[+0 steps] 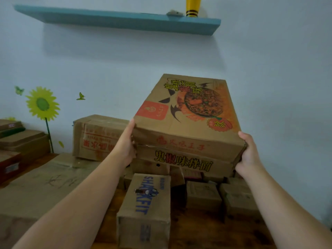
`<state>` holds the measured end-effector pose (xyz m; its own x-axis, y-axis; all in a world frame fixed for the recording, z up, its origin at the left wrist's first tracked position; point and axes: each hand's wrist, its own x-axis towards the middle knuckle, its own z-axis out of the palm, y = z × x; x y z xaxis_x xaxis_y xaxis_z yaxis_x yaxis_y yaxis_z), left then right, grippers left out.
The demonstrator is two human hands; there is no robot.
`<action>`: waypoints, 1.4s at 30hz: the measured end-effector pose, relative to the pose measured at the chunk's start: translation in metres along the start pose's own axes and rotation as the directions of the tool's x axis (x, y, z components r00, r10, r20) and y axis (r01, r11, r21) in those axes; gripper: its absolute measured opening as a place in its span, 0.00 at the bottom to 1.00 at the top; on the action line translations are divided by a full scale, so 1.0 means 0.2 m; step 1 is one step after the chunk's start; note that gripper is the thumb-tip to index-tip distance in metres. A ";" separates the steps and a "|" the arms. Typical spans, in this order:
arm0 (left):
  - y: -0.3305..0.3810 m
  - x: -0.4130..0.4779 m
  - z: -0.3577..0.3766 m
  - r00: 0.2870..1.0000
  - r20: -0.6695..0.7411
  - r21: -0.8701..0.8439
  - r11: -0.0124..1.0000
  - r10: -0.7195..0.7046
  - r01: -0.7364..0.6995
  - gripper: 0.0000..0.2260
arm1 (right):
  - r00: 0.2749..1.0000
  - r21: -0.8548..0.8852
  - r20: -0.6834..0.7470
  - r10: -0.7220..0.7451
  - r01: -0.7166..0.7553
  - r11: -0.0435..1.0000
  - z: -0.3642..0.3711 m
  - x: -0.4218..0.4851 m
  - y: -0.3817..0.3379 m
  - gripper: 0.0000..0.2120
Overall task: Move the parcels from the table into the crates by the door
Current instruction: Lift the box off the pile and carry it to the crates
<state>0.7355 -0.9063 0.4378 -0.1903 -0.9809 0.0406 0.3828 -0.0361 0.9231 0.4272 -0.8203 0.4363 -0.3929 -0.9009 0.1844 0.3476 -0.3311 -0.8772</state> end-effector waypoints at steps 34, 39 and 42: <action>-0.11 -0.46 0.47 0.980 0.094 0.063 0.982 0.174 -0.181 0.14 | 0.996 0.080 0.089 -0.026 0.019 0.997 -0.54 -0.42 -0.33 0.20; -0.10 -0.48 0.50 0.984 0.086 -0.022 0.988 0.156 -0.155 0.14 | 0.997 -0.029 -0.056 -0.046 0.045 0.999 -0.54 -0.40 -0.35 0.14; -0.12 -0.48 0.50 0.987 0.103 -0.030 0.992 0.122 -0.119 0.15 | 0.996 -0.034 -0.082 -0.040 0.037 0.999 -0.55 -0.41 -0.35 0.13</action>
<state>0.6541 -0.7929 0.4495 -0.2347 -0.9529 0.1921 0.4297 0.0756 0.8998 0.3405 -0.6927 0.4346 -0.4746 -0.8611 0.1824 0.3035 -0.3546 -0.8844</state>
